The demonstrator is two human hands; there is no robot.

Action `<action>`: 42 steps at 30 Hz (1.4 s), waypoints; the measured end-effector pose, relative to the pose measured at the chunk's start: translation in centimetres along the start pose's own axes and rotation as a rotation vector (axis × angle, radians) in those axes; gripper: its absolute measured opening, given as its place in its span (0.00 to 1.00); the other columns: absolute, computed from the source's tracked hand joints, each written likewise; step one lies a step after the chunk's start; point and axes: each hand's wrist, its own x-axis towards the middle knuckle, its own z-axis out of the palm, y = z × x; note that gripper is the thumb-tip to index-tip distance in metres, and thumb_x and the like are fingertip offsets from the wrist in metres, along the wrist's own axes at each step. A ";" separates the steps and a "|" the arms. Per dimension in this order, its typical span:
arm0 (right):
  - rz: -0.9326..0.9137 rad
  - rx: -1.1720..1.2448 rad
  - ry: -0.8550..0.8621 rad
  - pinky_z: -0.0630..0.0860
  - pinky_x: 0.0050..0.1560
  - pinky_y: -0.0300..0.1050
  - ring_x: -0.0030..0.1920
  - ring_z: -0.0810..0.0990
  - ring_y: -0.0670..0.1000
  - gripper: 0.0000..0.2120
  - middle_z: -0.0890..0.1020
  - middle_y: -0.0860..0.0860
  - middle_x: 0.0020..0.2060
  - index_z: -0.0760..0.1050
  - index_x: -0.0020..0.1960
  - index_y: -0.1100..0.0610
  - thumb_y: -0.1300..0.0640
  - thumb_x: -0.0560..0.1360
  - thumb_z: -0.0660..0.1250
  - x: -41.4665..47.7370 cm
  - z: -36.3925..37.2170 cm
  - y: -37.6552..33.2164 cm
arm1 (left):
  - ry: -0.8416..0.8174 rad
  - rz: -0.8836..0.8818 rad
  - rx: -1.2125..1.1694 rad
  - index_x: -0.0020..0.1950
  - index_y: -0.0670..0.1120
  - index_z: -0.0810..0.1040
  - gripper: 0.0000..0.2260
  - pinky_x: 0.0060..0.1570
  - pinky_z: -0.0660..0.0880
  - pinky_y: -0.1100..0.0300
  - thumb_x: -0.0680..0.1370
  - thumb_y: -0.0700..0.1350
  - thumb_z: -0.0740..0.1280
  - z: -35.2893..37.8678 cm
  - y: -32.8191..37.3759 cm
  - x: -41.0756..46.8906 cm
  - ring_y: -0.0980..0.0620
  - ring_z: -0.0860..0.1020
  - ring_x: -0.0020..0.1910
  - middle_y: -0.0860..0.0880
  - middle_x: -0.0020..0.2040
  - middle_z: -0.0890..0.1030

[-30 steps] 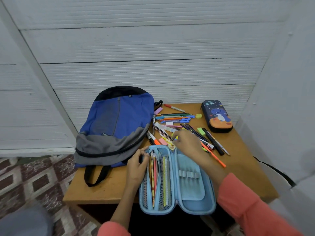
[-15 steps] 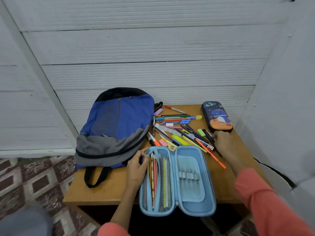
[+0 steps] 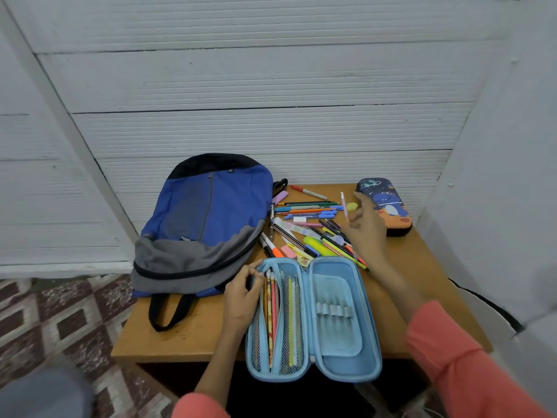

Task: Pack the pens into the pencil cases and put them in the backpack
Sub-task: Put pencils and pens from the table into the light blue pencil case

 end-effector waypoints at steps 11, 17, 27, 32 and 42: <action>0.153 0.300 -0.562 0.83 0.35 0.49 0.34 0.80 0.50 0.40 0.75 0.51 0.36 0.62 0.75 0.47 0.73 0.70 0.69 -4.5 6.4 -7.3 | 0.009 0.029 0.006 0.40 0.43 0.72 0.09 0.36 0.73 0.64 0.80 0.41 0.65 0.2 -0.2 0.2 0.63 0.76 0.35 0.58 0.60 0.80; 0.161 0.157 -0.726 0.83 0.37 0.54 0.29 0.80 0.53 0.39 0.77 0.56 0.38 0.62 0.74 0.47 0.70 0.70 0.71 -6.1 7.7 -6.8 | 0.016 0.055 0.043 0.40 0.45 0.72 0.09 0.35 0.71 0.63 0.80 0.40 0.65 0.2 -0.5 0.3 0.63 0.77 0.35 0.57 0.60 0.80; 0.115 -0.027 -0.846 0.77 0.33 0.42 0.36 0.79 0.51 0.34 0.80 0.54 0.38 0.68 0.70 0.54 0.65 0.66 0.75 -6.2 7.6 -7.1 | 0.030 0.057 0.044 0.40 0.45 0.73 0.09 0.33 0.72 0.52 0.80 0.42 0.65 0.1 -0.6 0.2 0.55 0.73 0.32 0.56 0.51 0.84; -0.046 -0.314 -0.896 0.75 0.47 0.46 0.54 0.76 0.56 0.26 0.74 0.54 0.53 0.75 0.63 0.58 0.61 0.66 0.76 -7.5 7.6 -7.6 | 0.021 0.076 0.023 0.41 0.43 0.73 0.12 0.39 0.75 0.50 0.77 0.51 0.64 0.0 -0.2 0.0 0.53 0.74 0.37 0.58 0.58 0.81; -0.130 -0.461 -0.875 0.71 0.61 0.55 0.67 0.67 0.58 0.39 0.67 0.55 0.65 0.65 0.70 0.53 0.52 0.64 0.80 -8.1 7.8 -7.2 | 0.013 0.052 0.041 0.39 0.45 0.72 0.10 0.37 0.70 0.71 0.80 0.40 0.64 0.1 -0.2 0.2 0.63 0.78 0.40 0.62 0.58 0.79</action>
